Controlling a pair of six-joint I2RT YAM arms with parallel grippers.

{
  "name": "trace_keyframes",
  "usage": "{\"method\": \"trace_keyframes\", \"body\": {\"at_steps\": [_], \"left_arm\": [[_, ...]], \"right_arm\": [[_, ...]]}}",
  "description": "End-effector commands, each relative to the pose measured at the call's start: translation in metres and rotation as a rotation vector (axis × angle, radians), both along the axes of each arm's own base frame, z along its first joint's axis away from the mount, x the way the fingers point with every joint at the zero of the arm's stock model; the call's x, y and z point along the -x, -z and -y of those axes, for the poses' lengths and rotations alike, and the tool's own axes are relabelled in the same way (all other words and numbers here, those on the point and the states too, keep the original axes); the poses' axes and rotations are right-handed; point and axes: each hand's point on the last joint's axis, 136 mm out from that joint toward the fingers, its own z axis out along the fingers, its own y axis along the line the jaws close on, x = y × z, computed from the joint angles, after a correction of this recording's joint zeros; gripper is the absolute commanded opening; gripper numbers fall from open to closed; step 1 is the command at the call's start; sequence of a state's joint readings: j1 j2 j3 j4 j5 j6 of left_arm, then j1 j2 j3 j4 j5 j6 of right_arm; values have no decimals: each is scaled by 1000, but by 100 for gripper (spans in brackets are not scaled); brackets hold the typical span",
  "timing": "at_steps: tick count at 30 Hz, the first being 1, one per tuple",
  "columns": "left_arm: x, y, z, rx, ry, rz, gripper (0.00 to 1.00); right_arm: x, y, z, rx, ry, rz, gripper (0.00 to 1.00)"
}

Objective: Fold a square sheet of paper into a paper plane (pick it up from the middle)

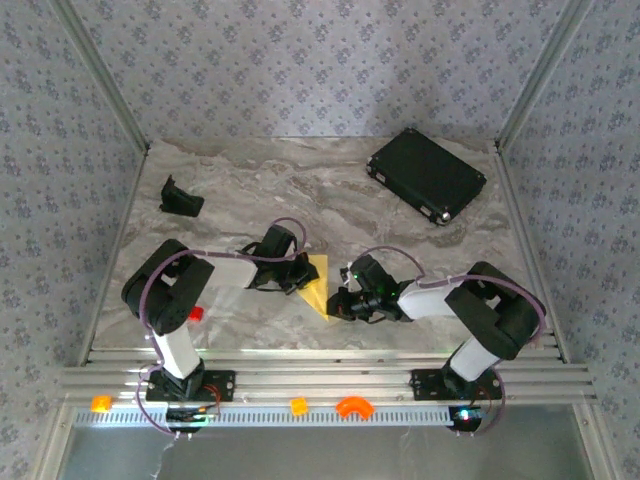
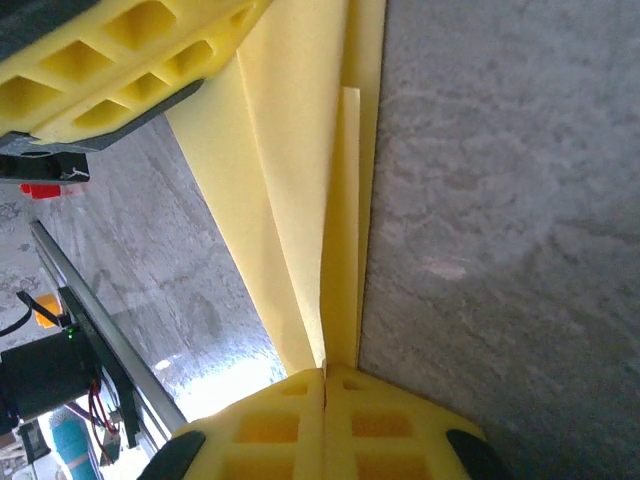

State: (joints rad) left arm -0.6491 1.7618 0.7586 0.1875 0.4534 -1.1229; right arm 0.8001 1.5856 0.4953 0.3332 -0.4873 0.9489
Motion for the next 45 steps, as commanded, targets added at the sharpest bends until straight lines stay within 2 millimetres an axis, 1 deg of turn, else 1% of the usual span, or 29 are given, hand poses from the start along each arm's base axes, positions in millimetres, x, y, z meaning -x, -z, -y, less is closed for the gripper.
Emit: {"method": "trace_keyframes", "body": {"at_steps": [1, 5, 9, 14, 22, 26, 29, 31, 36, 38, 39, 44, 45], "left_arm": [[16, 37, -27, -136, -37, -89, 0], [16, 36, -27, -134, -39, -90, 0], [16, 36, -26, -131, -39, -89, 0], [16, 35, -26, -128, -37, -88, 0], [17, 35, -25, -128, -37, -86, 0], [17, 37, -27, -135, -47, -88, 0], [19, 38, -28, -140, -47, -90, 0], [19, 40, -30, -146, -53, -92, 0], [21, 42, -32, -152, -64, -93, 0], [21, 41, -31, -147, -62, -88, 0], [21, 41, -31, -146, -60, -86, 0], [23, 40, -29, -145, -46, -82, 0], [24, 41, -29, -146, -42, -81, 0]], "right_arm": [[34, 20, 15, 66, -57, -117, 6], [30, 11, 14, 51, -52, -99, 11], [31, 11, 16, 58, -55, -99, 11], [36, 17, 16, 56, -65, -119, 4], [36, 14, 12, 50, -85, -121, 4], [39, 17, 15, 79, -95, -132, 9], [43, 21, 18, 101, -103, -138, 4], [44, 20, 17, 99, -112, -140, 3], [50, 19, 21, 139, -137, -146, 11], [45, 14, 25, 158, -112, -117, 14], [42, 7, 25, 146, -104, -96, 14], [19, -38, 25, 31, -49, -3, 21], [16, -43, 26, 15, -45, 9, 22]]}}
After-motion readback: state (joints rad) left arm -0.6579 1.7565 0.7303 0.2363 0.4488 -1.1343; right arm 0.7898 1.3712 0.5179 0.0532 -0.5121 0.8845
